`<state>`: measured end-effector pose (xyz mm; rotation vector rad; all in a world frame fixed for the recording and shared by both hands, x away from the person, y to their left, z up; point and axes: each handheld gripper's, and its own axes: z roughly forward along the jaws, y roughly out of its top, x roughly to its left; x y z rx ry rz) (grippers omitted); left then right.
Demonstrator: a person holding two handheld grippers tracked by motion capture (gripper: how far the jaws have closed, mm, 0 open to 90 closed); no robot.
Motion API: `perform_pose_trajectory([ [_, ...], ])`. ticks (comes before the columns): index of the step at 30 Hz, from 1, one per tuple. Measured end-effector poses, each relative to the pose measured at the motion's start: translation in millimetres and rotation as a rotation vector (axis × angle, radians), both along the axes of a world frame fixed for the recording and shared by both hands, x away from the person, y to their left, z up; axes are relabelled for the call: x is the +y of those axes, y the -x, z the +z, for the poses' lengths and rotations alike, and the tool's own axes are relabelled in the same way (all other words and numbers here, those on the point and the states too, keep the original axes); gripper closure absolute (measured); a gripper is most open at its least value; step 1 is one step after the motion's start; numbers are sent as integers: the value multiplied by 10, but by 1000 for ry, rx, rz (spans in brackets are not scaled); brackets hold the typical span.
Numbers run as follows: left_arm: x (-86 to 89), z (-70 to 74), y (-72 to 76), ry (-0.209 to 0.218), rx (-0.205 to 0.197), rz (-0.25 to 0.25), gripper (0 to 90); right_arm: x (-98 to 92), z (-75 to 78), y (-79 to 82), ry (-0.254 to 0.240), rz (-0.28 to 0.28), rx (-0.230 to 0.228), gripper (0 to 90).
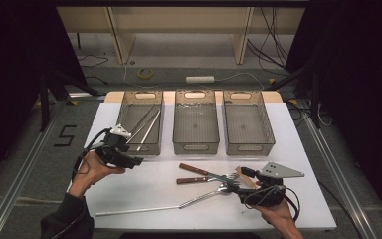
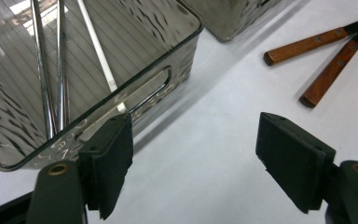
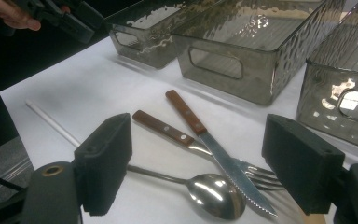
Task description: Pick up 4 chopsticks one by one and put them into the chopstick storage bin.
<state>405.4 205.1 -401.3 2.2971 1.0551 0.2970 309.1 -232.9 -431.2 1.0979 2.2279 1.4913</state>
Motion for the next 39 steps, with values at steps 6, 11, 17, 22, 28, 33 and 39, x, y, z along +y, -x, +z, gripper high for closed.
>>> perform_pose_trajectory([
  [6,-20,-18,82,0,8,-14,257,1,-3,-3,1,0,0,253],
  [11,-39,-29,177,-29,13,-38,244,0,-1,-3,-1,-1,0,254],
  [17,-70,-55,271,-60,24,-66,230,-2,-1,-3,-1,-2,-1,253],
  [22,-95,-95,345,-82,40,-92,231,-1,0,-4,3,-2,-1,253],
  [28,-98,-115,426,-100,50,-115,234,-1,-1,-2,6,1,-3,254],
  [33,-119,-139,492,-120,64,-136,238,0,0,-2,6,0,-3,254],
  [39,-146,-193,564,-153,84,-172,247,0,0,-1,8,0,-5,253],
])
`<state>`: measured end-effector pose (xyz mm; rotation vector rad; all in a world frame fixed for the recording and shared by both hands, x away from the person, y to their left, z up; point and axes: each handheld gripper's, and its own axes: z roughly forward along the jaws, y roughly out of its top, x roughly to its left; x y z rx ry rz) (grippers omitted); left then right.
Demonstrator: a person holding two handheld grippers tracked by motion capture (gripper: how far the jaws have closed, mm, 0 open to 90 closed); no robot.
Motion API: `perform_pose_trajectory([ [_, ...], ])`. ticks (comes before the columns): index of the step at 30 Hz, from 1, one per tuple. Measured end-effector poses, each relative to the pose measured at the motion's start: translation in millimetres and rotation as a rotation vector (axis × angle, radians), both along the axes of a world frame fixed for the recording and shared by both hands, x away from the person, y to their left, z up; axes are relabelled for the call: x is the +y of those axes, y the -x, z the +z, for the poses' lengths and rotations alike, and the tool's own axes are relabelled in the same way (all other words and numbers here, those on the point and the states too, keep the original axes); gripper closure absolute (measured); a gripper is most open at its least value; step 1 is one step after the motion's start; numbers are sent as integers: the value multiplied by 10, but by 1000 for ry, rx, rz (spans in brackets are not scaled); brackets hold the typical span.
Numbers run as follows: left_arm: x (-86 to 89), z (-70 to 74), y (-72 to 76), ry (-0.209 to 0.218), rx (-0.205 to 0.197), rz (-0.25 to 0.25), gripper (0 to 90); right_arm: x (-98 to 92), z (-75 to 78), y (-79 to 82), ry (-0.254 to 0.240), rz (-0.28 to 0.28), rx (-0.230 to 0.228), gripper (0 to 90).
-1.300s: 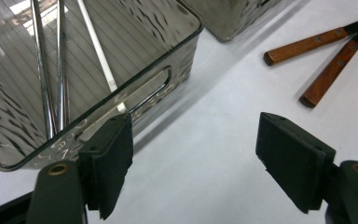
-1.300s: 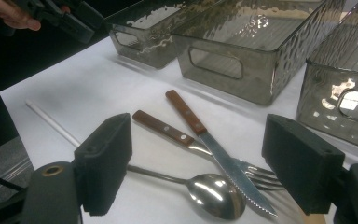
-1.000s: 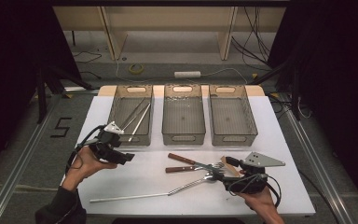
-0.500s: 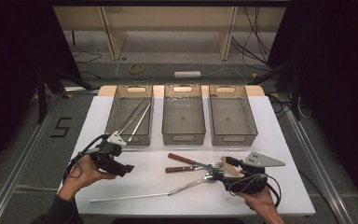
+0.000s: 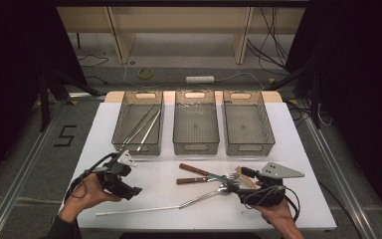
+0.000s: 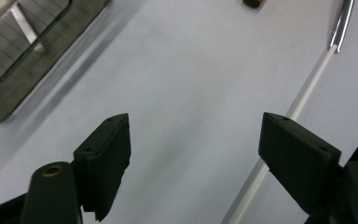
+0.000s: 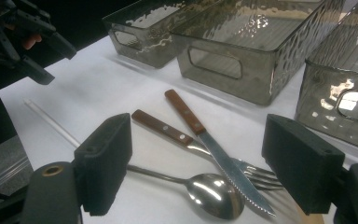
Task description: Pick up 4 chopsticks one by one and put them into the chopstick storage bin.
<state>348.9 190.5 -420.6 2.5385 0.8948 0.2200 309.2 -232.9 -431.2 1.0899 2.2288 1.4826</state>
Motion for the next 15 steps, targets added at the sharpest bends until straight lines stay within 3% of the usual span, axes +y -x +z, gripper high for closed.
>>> perform_pose_trajectory([
  [15,-74,-137,171,-85,71,-71,350,3,-1,2,4,-3,-3,253],
])
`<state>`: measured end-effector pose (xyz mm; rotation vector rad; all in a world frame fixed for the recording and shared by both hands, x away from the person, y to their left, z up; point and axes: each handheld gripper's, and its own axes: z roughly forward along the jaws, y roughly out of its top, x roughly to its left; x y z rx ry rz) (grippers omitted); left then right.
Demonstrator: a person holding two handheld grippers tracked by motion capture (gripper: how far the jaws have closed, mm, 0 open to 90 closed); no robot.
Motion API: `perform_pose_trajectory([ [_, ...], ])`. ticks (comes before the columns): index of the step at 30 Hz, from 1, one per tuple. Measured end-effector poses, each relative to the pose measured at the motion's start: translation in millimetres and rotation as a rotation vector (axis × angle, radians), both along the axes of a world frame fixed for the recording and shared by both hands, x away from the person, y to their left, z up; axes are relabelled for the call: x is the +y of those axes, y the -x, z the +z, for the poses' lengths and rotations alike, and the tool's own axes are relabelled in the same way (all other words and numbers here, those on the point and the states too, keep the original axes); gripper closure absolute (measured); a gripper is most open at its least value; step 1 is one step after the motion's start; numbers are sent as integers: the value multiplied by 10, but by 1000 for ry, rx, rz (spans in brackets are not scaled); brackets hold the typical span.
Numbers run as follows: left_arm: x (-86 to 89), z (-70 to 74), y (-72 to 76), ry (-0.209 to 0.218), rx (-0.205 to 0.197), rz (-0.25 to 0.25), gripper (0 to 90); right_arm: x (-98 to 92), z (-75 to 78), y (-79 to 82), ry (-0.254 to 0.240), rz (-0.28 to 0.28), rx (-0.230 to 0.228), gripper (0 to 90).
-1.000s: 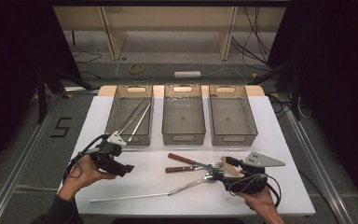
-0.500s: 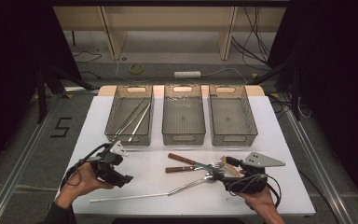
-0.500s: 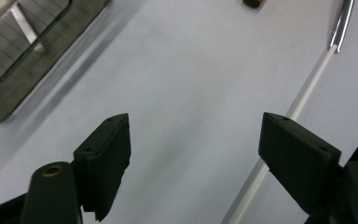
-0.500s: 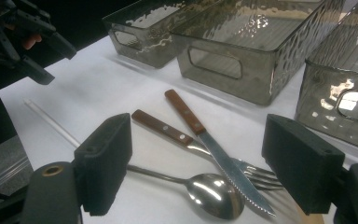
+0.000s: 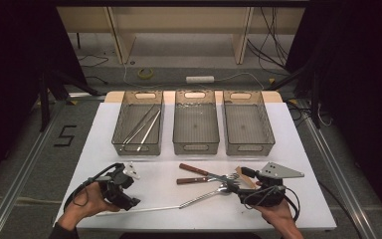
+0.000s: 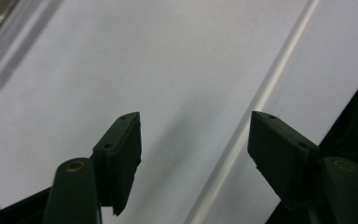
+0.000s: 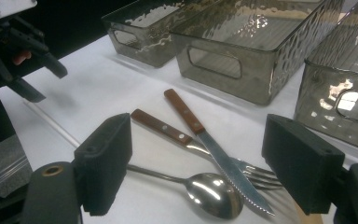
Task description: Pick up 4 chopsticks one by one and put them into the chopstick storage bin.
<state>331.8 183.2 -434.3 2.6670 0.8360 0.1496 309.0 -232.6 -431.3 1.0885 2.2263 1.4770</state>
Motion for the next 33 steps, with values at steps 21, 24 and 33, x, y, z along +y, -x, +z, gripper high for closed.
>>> perform_pose_trajectory([
  [21,-78,-193,143,-60,97,-33,588,4,2,1,4,2,3,254],
  [24,-78,-211,147,-67,99,-36,617,5,2,2,4,3,2,254],
  [33,-97,-272,168,-105,106,-80,659,6,1,1,5,4,2,255],
])
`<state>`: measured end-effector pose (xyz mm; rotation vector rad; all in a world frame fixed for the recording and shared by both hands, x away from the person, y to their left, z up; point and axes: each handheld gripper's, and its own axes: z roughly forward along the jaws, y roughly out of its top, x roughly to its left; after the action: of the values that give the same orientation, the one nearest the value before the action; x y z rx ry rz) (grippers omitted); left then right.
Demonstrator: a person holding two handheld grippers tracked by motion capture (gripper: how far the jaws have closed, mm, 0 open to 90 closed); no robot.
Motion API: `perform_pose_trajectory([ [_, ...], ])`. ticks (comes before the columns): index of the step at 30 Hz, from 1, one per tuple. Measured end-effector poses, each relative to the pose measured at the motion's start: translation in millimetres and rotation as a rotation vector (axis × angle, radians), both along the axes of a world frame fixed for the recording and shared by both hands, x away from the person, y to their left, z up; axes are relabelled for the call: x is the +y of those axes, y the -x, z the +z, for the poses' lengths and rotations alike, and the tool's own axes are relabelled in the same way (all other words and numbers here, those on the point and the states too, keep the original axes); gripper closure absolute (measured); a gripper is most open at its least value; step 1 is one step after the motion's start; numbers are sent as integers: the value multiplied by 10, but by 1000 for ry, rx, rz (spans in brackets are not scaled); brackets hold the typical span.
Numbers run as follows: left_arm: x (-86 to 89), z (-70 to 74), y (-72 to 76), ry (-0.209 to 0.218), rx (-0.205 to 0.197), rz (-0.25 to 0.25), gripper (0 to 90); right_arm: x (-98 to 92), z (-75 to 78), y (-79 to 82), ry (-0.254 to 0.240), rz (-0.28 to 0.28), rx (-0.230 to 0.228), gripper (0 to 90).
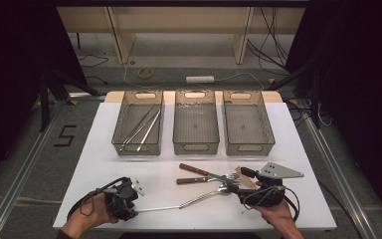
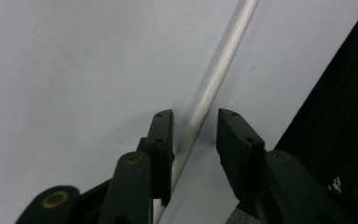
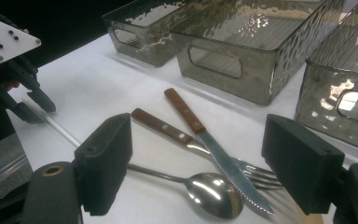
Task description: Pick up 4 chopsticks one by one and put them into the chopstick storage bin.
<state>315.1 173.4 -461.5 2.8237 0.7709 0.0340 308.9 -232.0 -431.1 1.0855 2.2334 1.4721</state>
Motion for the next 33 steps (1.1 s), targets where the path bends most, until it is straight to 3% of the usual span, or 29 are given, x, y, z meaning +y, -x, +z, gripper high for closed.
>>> perform_pose_trajectory([
  [11,-2,-20,8,-12,-26,-34,734,8,-4,-1,0,2,1,256],
  [33,15,-24,47,0,-53,-190,832,15,-7,0,6,6,1,256],
])
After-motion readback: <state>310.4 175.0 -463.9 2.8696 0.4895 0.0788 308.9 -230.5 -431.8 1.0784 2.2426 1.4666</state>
